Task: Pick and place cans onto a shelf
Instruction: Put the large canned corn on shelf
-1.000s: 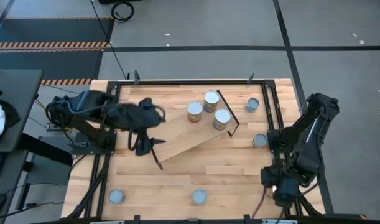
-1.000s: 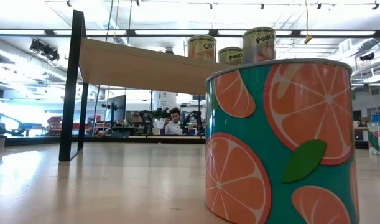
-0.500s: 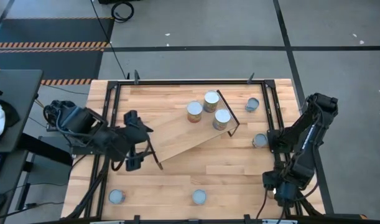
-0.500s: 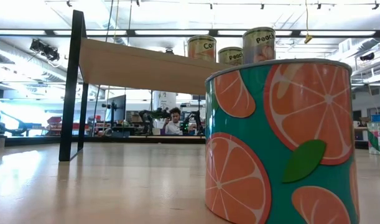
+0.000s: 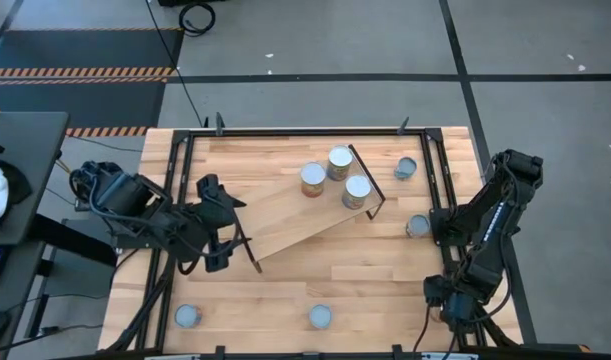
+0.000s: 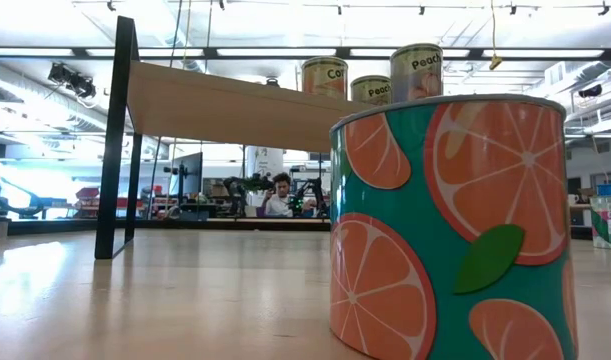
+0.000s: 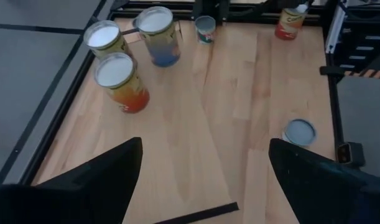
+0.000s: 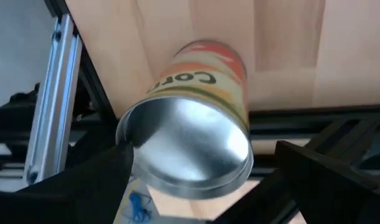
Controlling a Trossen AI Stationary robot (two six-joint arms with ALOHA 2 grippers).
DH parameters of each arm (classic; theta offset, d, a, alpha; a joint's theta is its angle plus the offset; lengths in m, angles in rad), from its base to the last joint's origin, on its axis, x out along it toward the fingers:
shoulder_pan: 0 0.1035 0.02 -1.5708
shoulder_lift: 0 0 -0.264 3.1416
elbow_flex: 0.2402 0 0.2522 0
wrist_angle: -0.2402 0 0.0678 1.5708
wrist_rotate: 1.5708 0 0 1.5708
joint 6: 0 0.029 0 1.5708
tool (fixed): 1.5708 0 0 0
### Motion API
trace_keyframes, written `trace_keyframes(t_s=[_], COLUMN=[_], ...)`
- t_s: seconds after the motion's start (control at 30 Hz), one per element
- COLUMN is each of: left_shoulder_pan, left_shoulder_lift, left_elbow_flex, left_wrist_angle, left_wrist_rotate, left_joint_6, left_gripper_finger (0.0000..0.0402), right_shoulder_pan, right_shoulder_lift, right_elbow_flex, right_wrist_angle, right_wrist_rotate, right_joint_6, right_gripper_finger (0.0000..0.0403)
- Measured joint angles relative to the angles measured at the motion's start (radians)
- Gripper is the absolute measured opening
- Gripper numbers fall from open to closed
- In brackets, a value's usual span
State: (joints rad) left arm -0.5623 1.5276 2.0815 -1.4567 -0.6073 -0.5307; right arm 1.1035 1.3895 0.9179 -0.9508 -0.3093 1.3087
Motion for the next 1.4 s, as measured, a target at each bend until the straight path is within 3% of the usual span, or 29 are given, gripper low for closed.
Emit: trace_keyframes(t_s=[0.23, 0.47, 0.77, 1.13, 1.23, 1.4], left_shoulder_pan=[0.012, -0.016, -0.037, -0.038, -0.038, -0.038], left_shoulder_lift=[0.001, 0.012, 0.013, 0.009, 0.008, 0.006], left_elbow_flex=[0.000, 0.000, -0.074, -0.079, -0.079, -0.079], left_wrist_angle=[0.033, 0.095, 0.093, 0.089, 0.089, 0.090], left_wrist_rotate=[-0.080, -0.117, -0.114, -0.109, -0.108, -0.106], left_joint_6=[0.076, 0.098, 0.044, 0.045, 0.065, 0.071], left_gripper_finger=[0.0357, 0.0357, 0.0357, 0.0357, 0.0357, 0.0357], right_shoulder_pan=[-0.006, 0.008, 0.008, -0.031, -0.040, -0.051], right_shoulder_lift=[-0.003, 0.021, 0.075, 0.196, 0.197, 0.187], right_elbow_flex=[0.053, 0.062, 0.062, 0.062, 0.062, 0.062], right_wrist_angle=[-0.038, -0.015, 0.064, 0.093, 0.060, -0.004], right_wrist_rotate=[-0.114, -0.054, -0.074, -0.066, -0.084, -0.106], right_joint_6=[-0.002, -0.034, -0.082, -0.088, -0.102, -0.123], right_gripper_finger=[0.0397, 0.0397, 0.0394, 0.0393, 0.0381, 0.0324])
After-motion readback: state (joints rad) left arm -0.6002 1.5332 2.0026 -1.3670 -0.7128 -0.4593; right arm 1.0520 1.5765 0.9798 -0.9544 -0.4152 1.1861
